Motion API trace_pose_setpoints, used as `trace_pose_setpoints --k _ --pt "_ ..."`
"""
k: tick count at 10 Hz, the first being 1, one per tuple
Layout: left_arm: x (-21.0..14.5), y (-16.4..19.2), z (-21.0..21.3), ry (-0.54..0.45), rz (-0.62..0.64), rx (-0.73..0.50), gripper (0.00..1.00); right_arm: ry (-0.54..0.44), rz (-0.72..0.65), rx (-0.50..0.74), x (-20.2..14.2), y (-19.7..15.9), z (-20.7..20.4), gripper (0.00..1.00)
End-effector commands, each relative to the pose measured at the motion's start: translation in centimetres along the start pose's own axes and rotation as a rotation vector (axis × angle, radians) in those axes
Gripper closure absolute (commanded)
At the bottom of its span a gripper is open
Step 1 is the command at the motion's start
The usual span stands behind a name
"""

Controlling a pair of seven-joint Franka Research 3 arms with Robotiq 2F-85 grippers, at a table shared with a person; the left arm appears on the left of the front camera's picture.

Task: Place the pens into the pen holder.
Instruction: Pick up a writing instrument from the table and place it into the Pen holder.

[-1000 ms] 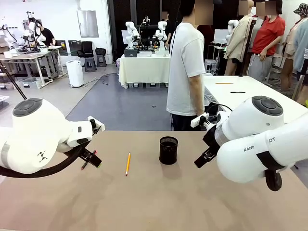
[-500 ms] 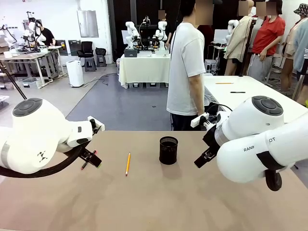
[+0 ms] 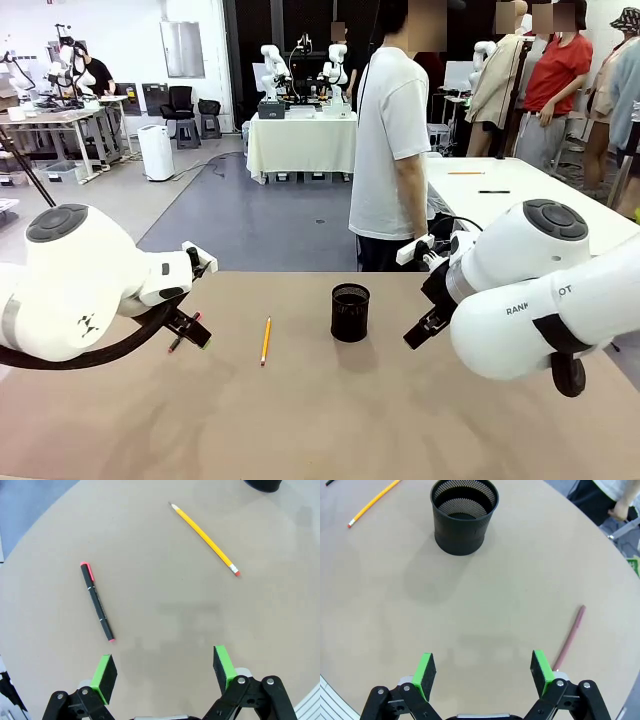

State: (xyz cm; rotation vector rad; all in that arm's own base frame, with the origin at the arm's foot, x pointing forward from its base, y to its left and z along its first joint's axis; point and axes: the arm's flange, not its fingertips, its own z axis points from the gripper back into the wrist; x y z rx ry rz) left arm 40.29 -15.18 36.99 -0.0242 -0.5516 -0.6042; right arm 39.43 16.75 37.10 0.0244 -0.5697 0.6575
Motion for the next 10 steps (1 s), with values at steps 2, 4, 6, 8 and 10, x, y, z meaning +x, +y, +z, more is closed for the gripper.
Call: trace_pose_setpoints --k 2,4,6,8,10 --pt "0.0 0.0 0.0 0.000 0.000 0.000 0.00 0.000 -0.001 0.000 0.0 0.0 0.0 0.00" --pt "0.0 0.0 0.0 0.000 0.000 0.000 0.00 0.000 -0.001 0.000 0.0 0.0 0.0 0.00" --pt "0.2 -0.2 0.0 -0.032 -0.032 -0.023 0.00 -0.013 -0.002 0.066 0.3 0.3 0.4 0.00" --pt "-0.6 -0.8 1.3 -0.097 -0.098 -0.022 0.00 -0.035 -0.016 0.152 0.9 0.4 1.6 0.00" --pt "-1.8 -0.7 2.4 -0.159 -0.170 -0.015 0.00 -0.040 -0.025 0.189 1.7 -0.5 2.4 0.00"
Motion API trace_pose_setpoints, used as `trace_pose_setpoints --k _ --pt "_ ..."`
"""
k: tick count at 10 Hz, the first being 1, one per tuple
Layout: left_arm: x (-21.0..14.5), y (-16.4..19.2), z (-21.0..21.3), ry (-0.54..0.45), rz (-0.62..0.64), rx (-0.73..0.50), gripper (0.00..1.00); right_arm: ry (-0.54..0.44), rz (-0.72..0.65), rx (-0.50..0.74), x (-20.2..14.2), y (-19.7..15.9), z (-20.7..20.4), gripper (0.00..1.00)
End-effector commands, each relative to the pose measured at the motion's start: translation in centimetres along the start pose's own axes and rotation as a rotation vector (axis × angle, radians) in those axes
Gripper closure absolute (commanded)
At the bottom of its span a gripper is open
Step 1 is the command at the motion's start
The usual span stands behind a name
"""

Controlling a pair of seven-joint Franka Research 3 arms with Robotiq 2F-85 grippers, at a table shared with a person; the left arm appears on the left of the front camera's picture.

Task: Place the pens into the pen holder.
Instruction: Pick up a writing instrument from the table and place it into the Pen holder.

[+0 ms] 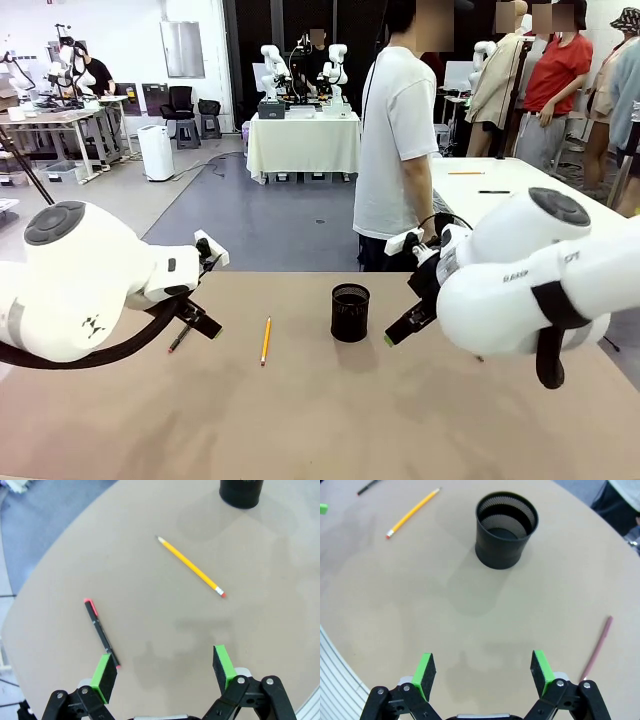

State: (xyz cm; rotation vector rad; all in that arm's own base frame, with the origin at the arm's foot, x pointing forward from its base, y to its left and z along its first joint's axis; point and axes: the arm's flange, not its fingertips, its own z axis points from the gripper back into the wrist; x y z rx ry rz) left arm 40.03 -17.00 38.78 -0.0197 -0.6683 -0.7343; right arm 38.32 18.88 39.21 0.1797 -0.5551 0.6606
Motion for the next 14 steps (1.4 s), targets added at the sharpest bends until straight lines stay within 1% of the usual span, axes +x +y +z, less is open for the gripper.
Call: trace_pose_setpoints --k 1,2,3,4,5,6,7,8,12,13,14 --pt "-4.0 0.1 2.9 -0.100 -0.086 -0.027 0.00 -0.003 0.005 0.080 0.7 -2.6 1.7 0.00" --pt "-4.9 -0.1 3.9 -0.154 -0.121 -0.018 0.00 -0.009 0.006 0.101 1.4 -3.3 2.7 0.00" --pt "-5.7 -0.2 4.8 -0.161 -0.103 -0.034 0.00 -0.020 -0.002 0.085 1.6 -3.9 3.4 0.00" --pt "-6.0 -0.3 5.0 -0.141 -0.146 0.010 0.00 -0.035 -0.004 0.097 1.8 -4.5 3.9 0.00" --pt "1.6 0.1 2.1 -0.118 -0.101 0.001 0.00 -0.067 0.013 0.119 1.8 -5.1 4.8 0.00" --pt "1.6 0.1 2.1 -0.118 -0.101 0.001 0.00 -0.092 0.028 0.144 1.6 -5.9 5.9 0.00" --pt "1.6 0.1 2.1 -0.118 -0.101 0.001 0.00 -0.101 0.042 0.130 1.8 -6.3 6.0 0.00" --pt "1.6 0.1 2.1 -0.118 -0.101 0.001 0.00 -0.056 -0.006 0.084 2.1 -4.6 5.5 0.00" --pt "1.6 0.1 2.1 -0.118 -0.101 0.001 0.00 -0.056 -0.006 0.084 2.1 -4.6 5.5 0.00" --pt "1.4 0.3 1.9 -0.116 -0.117 -0.004 0.00 -0.054 0.018 0.083 2.0 -4.7 5.6 0.00" --pt "1.5 1.3 2.9 -0.090 -0.101 -0.146 0.00 -0.086 0.019 0.124 2.6 -5.5 6.2 0.00"
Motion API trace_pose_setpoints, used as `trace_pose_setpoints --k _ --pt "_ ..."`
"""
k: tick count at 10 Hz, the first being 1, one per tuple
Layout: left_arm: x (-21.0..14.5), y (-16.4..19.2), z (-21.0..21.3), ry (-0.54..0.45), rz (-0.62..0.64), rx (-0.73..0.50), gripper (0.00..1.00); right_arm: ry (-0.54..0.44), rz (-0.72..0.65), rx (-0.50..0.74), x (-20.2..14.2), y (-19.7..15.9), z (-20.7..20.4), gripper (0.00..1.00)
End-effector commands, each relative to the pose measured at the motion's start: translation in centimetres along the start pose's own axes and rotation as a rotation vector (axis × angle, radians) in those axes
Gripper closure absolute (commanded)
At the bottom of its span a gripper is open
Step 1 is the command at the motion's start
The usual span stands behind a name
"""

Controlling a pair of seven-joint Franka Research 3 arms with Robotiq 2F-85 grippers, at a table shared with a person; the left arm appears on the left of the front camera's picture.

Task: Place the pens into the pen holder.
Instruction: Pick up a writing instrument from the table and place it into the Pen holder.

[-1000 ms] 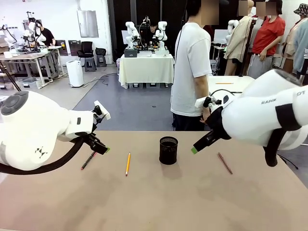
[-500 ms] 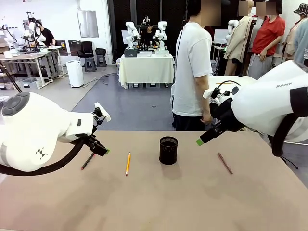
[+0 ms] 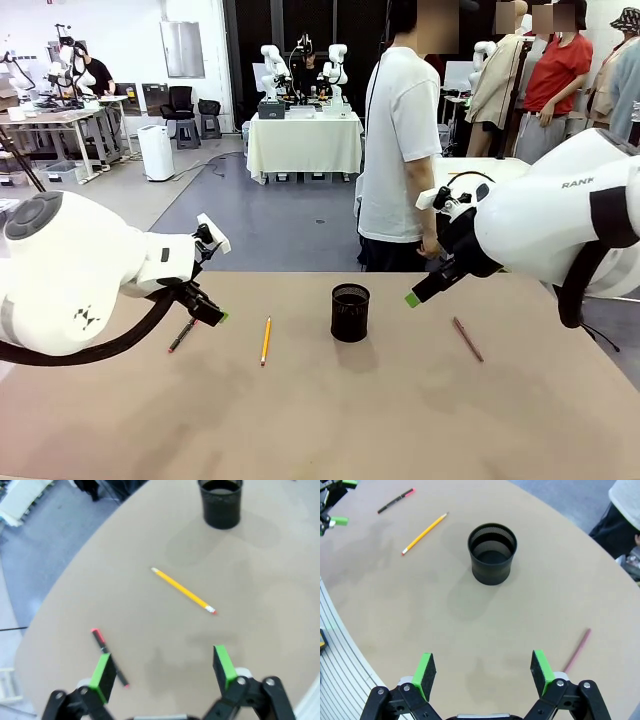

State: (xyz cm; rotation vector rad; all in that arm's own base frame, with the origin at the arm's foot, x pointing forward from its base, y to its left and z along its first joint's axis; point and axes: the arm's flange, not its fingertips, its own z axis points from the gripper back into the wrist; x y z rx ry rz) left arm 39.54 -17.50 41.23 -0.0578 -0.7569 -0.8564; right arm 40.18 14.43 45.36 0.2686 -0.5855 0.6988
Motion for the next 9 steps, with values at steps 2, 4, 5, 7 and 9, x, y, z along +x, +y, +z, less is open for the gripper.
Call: trace_pose_setpoints --k 2,4,5,7,9 --pt "0.4 3.2 3.1 -0.017 0.046 -0.344 0.00 -0.046 -0.005 0.105 1.4 -2.3 1.6 0.00" --pt "0.8 5.0 5.9 -0.035 0.029 -0.443 0.00 -0.099 0.047 0.157 2.1 -3.9 3.8 0.00" --pt "0.6 6.0 7.3 -0.066 0.002 -0.421 0.00 -0.095 0.080 0.201 2.5 -5.0 5.5 0.00" --pt "0.0 8.6 9.7 -0.155 -0.027 -0.362 0.00 -0.062 0.088 0.248 3.1 -7.0 8.0 0.00" --pt "-0.1 10.9 12.2 -0.203 -0.035 -0.280 0.00 -0.028 0.127 0.233 3.3 -9.8 9.8 0.00"
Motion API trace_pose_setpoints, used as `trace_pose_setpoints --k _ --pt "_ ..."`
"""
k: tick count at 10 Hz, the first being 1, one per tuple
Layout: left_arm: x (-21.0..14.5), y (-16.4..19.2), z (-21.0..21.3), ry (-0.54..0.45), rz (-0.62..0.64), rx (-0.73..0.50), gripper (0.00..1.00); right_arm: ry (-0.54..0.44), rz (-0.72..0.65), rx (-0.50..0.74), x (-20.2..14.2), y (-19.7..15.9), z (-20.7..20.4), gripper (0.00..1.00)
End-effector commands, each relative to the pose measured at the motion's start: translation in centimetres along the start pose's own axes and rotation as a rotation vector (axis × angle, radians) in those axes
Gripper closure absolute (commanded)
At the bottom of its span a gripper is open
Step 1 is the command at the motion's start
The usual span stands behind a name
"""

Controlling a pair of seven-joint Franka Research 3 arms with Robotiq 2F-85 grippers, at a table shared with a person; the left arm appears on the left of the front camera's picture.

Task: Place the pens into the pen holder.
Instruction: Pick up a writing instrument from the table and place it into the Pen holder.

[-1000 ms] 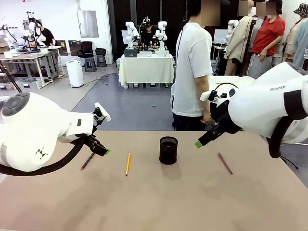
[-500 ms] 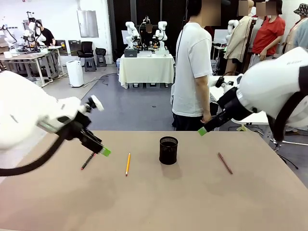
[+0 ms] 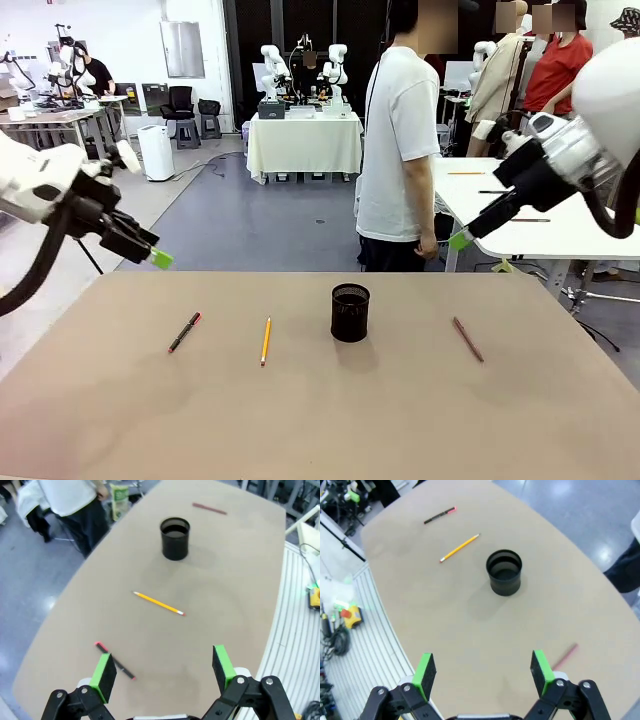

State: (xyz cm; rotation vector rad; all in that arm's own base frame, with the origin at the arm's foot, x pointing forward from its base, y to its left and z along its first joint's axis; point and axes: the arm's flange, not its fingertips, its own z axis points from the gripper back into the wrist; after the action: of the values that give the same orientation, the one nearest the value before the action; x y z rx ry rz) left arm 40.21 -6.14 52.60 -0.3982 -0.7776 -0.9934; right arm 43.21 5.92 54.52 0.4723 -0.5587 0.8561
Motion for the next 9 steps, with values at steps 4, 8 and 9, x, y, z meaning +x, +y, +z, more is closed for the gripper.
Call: trace_pose_setpoints --k 4,8,9 --pt "1.0 1.5 4.5 -0.051 -0.032 0.077 0.00 0.016 0.059 0.001 -0.8 -5.1 5.7 0.00" --pt "1.8 2.9 6.5 -0.034 0.012 0.098 0.00 -0.026 0.114 0.011 -1.6 -5.6 9.1 0.00" --pt "2.0 3.2 7.1 -0.037 0.017 0.112 0.00 -0.046 0.115 0.001 -1.7 -5.7 9.9 0.00"
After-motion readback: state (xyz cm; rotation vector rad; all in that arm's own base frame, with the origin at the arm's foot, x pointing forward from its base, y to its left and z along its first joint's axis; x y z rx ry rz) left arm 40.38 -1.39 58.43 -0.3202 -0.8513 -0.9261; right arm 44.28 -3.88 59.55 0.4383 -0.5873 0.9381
